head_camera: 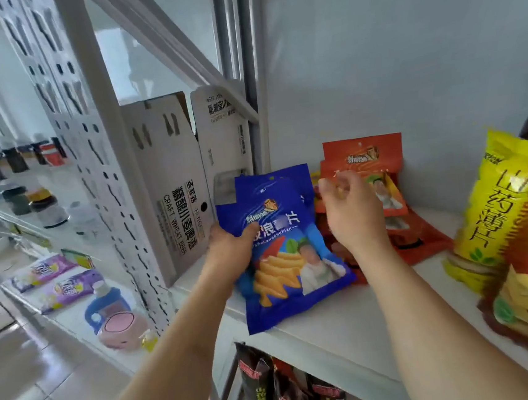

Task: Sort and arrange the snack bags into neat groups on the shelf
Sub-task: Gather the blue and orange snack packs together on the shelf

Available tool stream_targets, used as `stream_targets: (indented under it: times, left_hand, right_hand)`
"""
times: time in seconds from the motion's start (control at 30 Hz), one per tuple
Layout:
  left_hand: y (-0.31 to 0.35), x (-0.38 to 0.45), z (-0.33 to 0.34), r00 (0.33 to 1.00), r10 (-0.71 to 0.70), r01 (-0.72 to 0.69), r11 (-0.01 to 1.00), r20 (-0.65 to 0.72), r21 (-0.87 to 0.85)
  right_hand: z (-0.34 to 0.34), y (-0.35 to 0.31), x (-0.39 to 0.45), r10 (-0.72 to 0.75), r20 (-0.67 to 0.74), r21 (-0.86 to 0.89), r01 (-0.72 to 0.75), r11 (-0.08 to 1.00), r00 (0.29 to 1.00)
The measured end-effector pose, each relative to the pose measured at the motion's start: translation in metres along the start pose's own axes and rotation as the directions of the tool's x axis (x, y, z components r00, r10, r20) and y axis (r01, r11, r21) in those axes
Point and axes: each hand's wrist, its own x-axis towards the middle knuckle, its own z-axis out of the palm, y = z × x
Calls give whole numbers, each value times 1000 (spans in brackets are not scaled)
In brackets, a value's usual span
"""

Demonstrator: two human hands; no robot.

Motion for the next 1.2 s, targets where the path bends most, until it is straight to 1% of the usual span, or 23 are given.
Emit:
stream_targets:
  times: [0.07, 0.1, 0.17, 0.23, 0.3, 0.37, 0.4, 0.5, 0.57, 0.67, 0.8, 0.87, 0.93, 1.0, 1.1, 1.2]
  left_hand:
    - [-2, 19, -2, 999, 17, -16, 1000, 50, -19]
    - [-3, 28, -2, 996, 30, -28, 999, 79, -23]
    - [-2, 38, -2, 990, 59, -57, 998, 129, -21]
    - [-3, 50, 2, 986, 103, -106, 994, 128, 18]
    - [-1, 58, 8, 986, 122, -132, 988, 110, 81]
    - [3, 65, 11, 987, 132, -141, 984, 87, 108]
    - [5, 70, 13, 987, 134, -142, 987, 90, 82]
    - [16, 84, 19, 988, 119, -110, 990, 101, -91]
    - [24, 95, 21, 991, 71, -43, 973, 115, -229]
    - [31, 108, 21, 982, 6, 55, 947, 188, -317]
    - [29, 117, 27, 957, -49, 154, 921, 285, -358]
    - [28, 117, 30, 949, -53, 177, 905, 309, -387]
    - [26, 119, 32, 949, -41, 169, 904, 313, -392]
    - [25, 117, 31, 944, -34, 172, 900, 329, -402]
    - [23, 113, 27, 903, -39, 221, 896, 428, -384]
    - [18, 110, 21, 849, -5, 193, 934, 528, -302]
  right_hand:
    - [2, 2, 26, 37, -167, -59, -47, 997, 985]
    - [4, 6, 39, 66, -211, -92, -87, 992, 975]
    - [5, 17, 62, 162, -244, -136, -199, 971, 956]
    - [4, 27, 75, 251, -251, -162, -296, 941, 935]
    - [3, 37, 81, 293, -272, -227, -357, 906, 916]
    - [4, 47, 84, 327, -229, -321, -389, 864, 917]
    - [5, 50, 84, 350, -194, -340, -397, 852, 916]
    - [6, 54, 89, 414, -165, -352, -446, 823, 895]
    - [3, 52, 97, 428, -177, -318, -463, 828, 886]
    - [-6, 47, 110, 447, -170, -239, -477, 846, 878]
    - [-8, 52, 122, 464, -83, -265, -469, 843, 882]
    - [-5, 57, 124, 481, -82, -235, -486, 842, 873]
    - [-4, 62, 124, 502, -96, -198, -510, 837, 860]
    - [-4, 67, 126, 518, -93, -127, -526, 841, 850]
    - [-9, 74, 129, 525, -79, -46, -529, 848, 848]
    - [-14, 74, 128, 517, -33, -93, -518, 850, 855]
